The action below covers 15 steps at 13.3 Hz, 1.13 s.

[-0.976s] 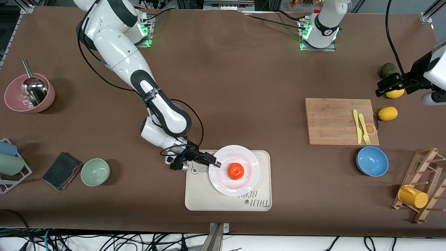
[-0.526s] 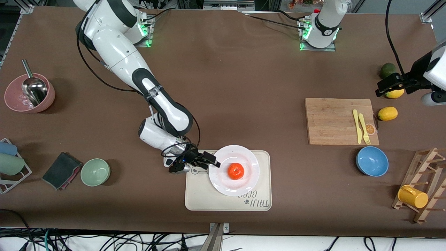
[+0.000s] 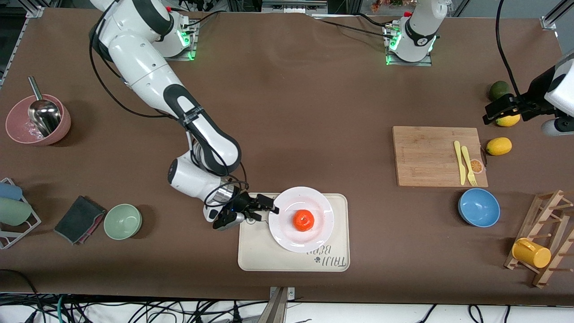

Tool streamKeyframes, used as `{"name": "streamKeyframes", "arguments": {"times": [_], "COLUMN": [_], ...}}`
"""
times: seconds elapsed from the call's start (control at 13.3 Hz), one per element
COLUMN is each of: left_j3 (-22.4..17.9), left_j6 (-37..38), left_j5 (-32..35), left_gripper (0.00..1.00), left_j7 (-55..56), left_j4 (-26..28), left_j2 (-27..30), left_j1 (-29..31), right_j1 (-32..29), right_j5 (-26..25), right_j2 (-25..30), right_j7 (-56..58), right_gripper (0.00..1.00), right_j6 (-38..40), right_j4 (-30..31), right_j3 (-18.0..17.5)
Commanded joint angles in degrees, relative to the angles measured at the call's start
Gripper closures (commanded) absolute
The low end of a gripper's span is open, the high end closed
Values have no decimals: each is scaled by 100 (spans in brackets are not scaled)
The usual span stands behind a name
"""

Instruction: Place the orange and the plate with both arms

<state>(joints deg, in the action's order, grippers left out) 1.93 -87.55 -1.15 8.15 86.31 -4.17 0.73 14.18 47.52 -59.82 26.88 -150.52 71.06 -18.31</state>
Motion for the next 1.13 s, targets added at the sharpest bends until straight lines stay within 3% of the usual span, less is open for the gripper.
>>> {"name": "streamKeyframes", "arguments": {"times": [0.0,0.3,0.6,0.75,1.05], "left_j3": [36,36,36,36,36], "left_j6": [115,115,115,115,115], "left_j5": [45,45,45,45,45], "left_gripper": [0,0,0,0,0], "left_j7": [-16,-7,-16,-16,-16], "left_j4": [-159,-150,-150,-150,-150], "left_j2": [-58,-49,-58,-58,-58], "left_j1": [6,6,15,15,24], "right_j1": [-91,-82,-73,-73,-73], "right_j5": [-329,-1453,-2666,-3395,-4205], "right_j2": [1075,1990,2720,3097,3749], "right_j7": [-51,-122,-350,-586,-1623], "right_gripper": [0,0,0,0,0], "right_j6": [1213,3691,5521,6137,6834], "right_j4": [1039,1305,1314,1314,1314], "right_j3": [606,1591,2295,2384,2489]}}
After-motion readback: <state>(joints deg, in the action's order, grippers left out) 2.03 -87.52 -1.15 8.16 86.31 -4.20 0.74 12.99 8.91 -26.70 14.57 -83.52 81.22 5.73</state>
